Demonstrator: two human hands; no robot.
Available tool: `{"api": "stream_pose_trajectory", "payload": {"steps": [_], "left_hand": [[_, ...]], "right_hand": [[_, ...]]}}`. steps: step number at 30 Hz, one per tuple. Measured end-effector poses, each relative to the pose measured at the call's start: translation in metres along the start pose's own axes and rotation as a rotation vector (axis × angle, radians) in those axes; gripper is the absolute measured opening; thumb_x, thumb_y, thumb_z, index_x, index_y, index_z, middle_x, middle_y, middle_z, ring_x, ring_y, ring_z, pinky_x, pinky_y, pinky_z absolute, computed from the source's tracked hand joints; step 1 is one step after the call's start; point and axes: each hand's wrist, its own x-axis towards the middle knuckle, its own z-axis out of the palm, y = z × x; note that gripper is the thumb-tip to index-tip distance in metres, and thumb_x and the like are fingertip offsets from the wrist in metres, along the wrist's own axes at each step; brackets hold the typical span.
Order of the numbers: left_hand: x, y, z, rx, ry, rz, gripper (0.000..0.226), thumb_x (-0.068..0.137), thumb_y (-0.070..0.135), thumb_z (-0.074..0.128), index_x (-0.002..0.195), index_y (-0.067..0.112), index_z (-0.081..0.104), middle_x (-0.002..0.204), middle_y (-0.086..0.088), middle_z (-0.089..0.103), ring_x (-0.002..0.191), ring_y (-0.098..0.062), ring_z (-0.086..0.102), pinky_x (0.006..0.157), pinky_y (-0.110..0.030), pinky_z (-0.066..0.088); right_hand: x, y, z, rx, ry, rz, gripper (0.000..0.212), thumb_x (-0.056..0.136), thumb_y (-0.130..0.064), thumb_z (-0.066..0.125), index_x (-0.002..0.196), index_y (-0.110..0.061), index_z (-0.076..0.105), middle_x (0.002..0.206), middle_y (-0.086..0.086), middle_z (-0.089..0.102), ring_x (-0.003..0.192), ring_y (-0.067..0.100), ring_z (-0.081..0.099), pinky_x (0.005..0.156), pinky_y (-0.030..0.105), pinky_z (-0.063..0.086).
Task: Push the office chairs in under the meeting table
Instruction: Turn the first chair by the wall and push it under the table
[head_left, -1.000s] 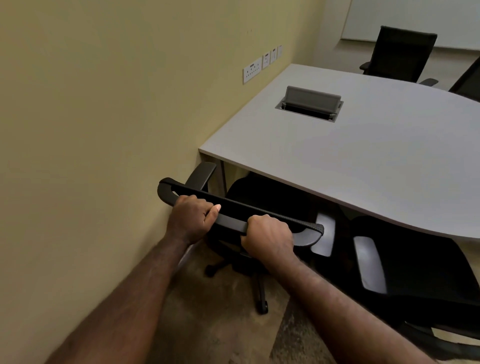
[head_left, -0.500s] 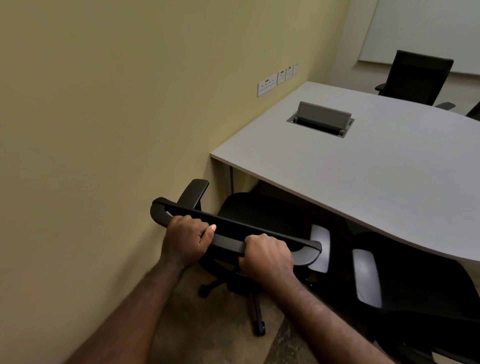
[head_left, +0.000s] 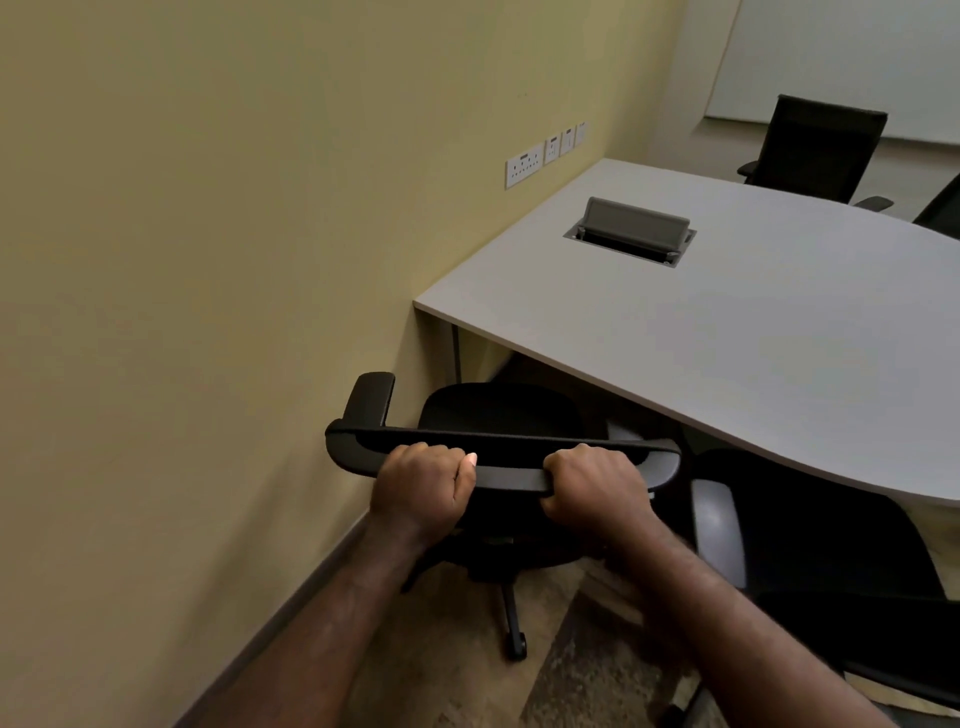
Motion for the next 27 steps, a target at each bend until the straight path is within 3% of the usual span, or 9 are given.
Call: {"api": "stream_pose_trajectory", "payload": {"steps": [3, 7, 13, 20, 23, 25, 27], "left_hand": [[-0.001, 0.016, 0.002, -0.009, -0.014, 0.003, 0.04, 0.096, 0.037, 0.031, 0.063, 0.023, 0.047, 0.057, 0.009, 0.039, 0.052, -0.014, 0.037, 0.057, -0.029, 0.031], [-0.001, 0.038, 0.007, -0.004, -0.048, -0.027, 0.038, 0.098, 0.04, 0.025, 0.066, 0.026, 0.041, 0.059, 0.008, 0.04, 0.054, -0.014, 0.037, 0.058, -0.03, 0.032], [0.002, 0.068, 0.016, 0.018, -0.06, 0.001, 0.043, 0.1, 0.045, 0.024, 0.073, 0.023, 0.049, 0.064, 0.008, 0.04, 0.058, -0.013, 0.037, 0.06, -0.033, 0.037], [0.006, 0.079, 0.014, -0.002, -0.115, 0.007, 0.047, 0.1, 0.049, 0.019, 0.084, 0.021, 0.053, 0.074, 0.004, 0.051, 0.068, -0.016, 0.049, 0.066, -0.035, 0.042], [0.01, 0.076, 0.007, -0.04, -0.151, 0.006, 0.046, 0.098, 0.055, 0.022, 0.098, 0.022, 0.053, 0.09, 0.003, 0.055, 0.083, -0.016, 0.051, 0.075, -0.035, 0.042], [0.016, 0.069, 0.0, -0.071, -0.131, -0.003, 0.046, 0.095, 0.06, 0.026, 0.106, 0.023, 0.052, 0.098, 0.004, 0.054, 0.089, -0.014, 0.049, 0.081, -0.036, 0.042], [0.026, 0.057, -0.011, -0.071, -0.078, 0.001, 0.048, 0.093, 0.063, 0.028, 0.109, 0.024, 0.051, 0.101, 0.005, 0.053, 0.092, -0.014, 0.048, 0.084, -0.036, 0.041]], "right_hand": [[-0.002, 0.017, -0.004, -0.024, -0.034, -0.014, 0.015, 0.081, -0.041, 0.055, 0.078, -0.027, 0.057, 0.07, -0.008, 0.053, 0.073, 0.019, 0.06, 0.061, 0.03, 0.039], [-0.002, 0.038, -0.009, -0.052, -0.067, -0.025, 0.016, 0.082, -0.039, 0.056, 0.074, -0.028, 0.049, 0.063, -0.007, 0.046, 0.067, 0.017, 0.051, 0.061, 0.029, 0.036], [-0.001, 0.069, -0.009, -0.099, -0.035, 0.01, 0.013, 0.075, -0.034, 0.057, 0.068, -0.028, 0.047, 0.057, -0.008, 0.042, 0.059, 0.015, 0.044, 0.057, 0.028, 0.032], [0.003, 0.083, -0.007, -0.099, 0.042, -0.01, 0.013, 0.07, -0.031, 0.061, 0.068, -0.025, 0.05, 0.062, -0.007, 0.05, 0.072, 0.02, 0.062, 0.058, 0.028, 0.031], [-0.001, 0.084, -0.006, 0.024, 0.124, -0.099, 0.028, 0.072, -0.053, 0.063, 0.073, -0.03, 0.047, 0.073, -0.011, 0.053, 0.077, 0.016, 0.057, 0.067, 0.03, 0.034], [-0.006, 0.082, -0.008, 0.12, 0.178, -0.162, 0.048, 0.071, -0.077, 0.058, 0.084, -0.031, 0.05, 0.083, -0.011, 0.052, 0.081, 0.012, 0.05, 0.072, 0.03, 0.036], [-0.005, 0.076, -0.016, 0.176, 0.224, -0.193, 0.066, 0.067, -0.087, 0.053, 0.098, -0.029, 0.054, 0.095, -0.01, 0.053, 0.089, 0.011, 0.048, 0.078, 0.032, 0.039]]}}
